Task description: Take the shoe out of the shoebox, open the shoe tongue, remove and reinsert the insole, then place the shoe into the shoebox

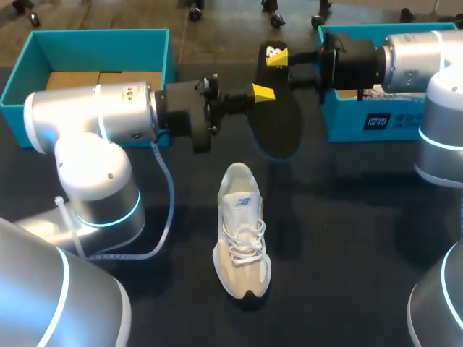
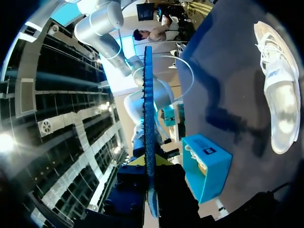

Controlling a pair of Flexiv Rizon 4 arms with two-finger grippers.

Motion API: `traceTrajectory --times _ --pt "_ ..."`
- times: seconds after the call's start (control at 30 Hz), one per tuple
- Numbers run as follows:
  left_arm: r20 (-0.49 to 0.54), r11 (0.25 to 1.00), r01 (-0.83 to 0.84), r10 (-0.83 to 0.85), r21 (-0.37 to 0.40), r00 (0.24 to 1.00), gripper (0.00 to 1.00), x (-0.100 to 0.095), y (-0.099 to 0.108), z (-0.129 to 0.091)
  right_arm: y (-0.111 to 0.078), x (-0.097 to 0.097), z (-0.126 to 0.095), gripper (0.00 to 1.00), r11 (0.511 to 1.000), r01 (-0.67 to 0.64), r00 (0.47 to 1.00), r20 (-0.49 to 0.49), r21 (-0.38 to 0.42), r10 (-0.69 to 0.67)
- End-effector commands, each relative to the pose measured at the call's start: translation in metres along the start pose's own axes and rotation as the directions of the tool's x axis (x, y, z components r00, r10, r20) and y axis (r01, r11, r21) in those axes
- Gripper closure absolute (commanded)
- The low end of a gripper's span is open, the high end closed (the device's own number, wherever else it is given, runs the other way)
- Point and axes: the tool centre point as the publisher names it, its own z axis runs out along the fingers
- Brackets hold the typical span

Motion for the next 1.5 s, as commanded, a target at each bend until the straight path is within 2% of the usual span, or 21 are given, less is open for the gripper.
traceTrajectory --times 0.03,0.57,0.73,0.83,0.93,0.97,1.07,1.23,1.3,1.5 --pt "-0.005 1.000 0.008 -0.008 0.003 1.000 1.00 0.003 0.000 -0.012 -0.013 -0.001 -0.017 0.00 0.999 0.011 1.000 -0.009 -0.030 -0.012" --pt "-0.016 0.997 0.070 -0.071 -0.022 0.997 1.00 0.007 0.009 -0.023 -0.025 0.000 -0.052 0.00 0.994 0.083 0.996 -0.031 -0.065 -0.085" --pt "-0.029 0.995 0.101 -0.100 0.018 0.995 1.00 0.006 0.009 -0.027 -0.031 -0.004 -0.065 0.00 0.992 0.106 0.994 -0.023 -0.069 -0.107" --pt "-0.030 0.994 0.104 -0.104 0.016 0.994 1.00 0.009 0.008 -0.029 -0.036 -0.007 -0.070 0.00 0.989 0.140 0.990 -0.008 -0.056 -0.140" --pt "-0.015 0.992 0.126 -0.126 0.022 0.992 1.00 0.009 0.008 -0.034 -0.040 -0.011 -0.076 0.00 0.985 0.165 0.986 0.016 -0.039 -0.165" --pt "0.018 0.993 0.116 -0.117 0.029 0.993 1.00 0.008 0.007 -0.036 -0.042 -0.012 -0.078 0.00 0.984 0.172 0.985 0.030 -0.033 -0.171" --pt "0.033 0.992 0.112 -0.114 0.051 0.993 1.00 0.003 0.006 -0.043 -0.048 -0.012 -0.086 0.00 0.978 0.202 0.979 0.016 -0.044 -0.201" --pt "0.044 0.992 0.111 -0.114 0.058 0.993 1.00 -0.005 0.007 -0.049 -0.056 -0.014 -0.101 0.00 0.980 0.198 0.980 0.037 -0.038 -0.196" --pt "0.036 0.992 0.106 -0.109 0.063 0.993 1.00 -0.006 0.007 -0.049 -0.058 -0.013 -0.107 0.00 0.977 0.206 0.978 0.033 -0.053 -0.204" --pt "0.016 0.989 0.120 -0.121 0.082 0.992 1.00 -0.007 0.002 -0.049 -0.065 -0.015 -0.120 0.00 0.979 0.200 0.979 0.036 -0.034 -0.199"
